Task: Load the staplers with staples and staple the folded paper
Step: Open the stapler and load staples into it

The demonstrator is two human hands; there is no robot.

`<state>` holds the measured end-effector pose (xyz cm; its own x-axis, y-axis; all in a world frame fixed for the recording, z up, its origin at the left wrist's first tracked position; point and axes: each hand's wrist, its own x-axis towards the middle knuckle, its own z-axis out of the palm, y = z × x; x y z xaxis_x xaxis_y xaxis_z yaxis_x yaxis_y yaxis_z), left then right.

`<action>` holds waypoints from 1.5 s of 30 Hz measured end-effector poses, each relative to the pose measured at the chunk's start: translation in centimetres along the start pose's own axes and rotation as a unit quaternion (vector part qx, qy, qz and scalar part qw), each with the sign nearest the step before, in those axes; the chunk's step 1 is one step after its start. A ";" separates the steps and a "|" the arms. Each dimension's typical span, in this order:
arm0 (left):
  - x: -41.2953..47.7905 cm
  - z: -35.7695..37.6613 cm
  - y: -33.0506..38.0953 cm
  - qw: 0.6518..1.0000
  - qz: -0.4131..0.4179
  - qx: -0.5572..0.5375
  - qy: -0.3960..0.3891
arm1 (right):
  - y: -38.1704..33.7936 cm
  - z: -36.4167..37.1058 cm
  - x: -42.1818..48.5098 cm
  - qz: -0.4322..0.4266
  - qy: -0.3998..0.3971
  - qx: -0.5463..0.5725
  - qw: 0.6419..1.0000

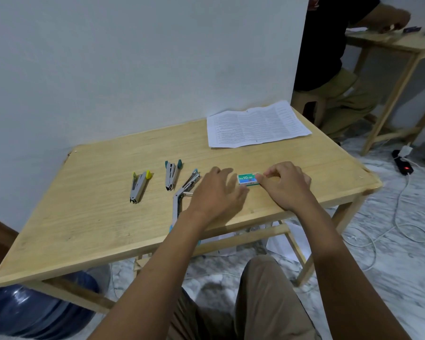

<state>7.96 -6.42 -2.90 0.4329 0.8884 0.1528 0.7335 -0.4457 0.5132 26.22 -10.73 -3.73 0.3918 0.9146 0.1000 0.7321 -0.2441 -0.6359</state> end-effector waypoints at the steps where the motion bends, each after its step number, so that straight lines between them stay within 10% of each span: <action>1: 0.2 0.5 0.0 1.000 0.003 0.008 -0.012 | 0.0 0.0 0.0 0.004 -0.008 -0.006 1.000; 36: 1.0 -0.6 -2.3 0.993 0.032 -0.105 -0.034 | 0.1 -1.9 2.4 -0.116 -0.137 0.005 0.984; 45: 0.9 -0.5 -2.6 0.994 0.039 -0.103 -0.030 | -4.6 -0.1 4.2 -0.181 -0.170 -0.202 0.947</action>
<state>6.26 -4.39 -3.66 0.5183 0.8417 0.1515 0.5769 -0.4748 0.6646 24.56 -5.84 -0.30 -0.0779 0.9962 -0.0400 0.9644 0.0651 -0.2562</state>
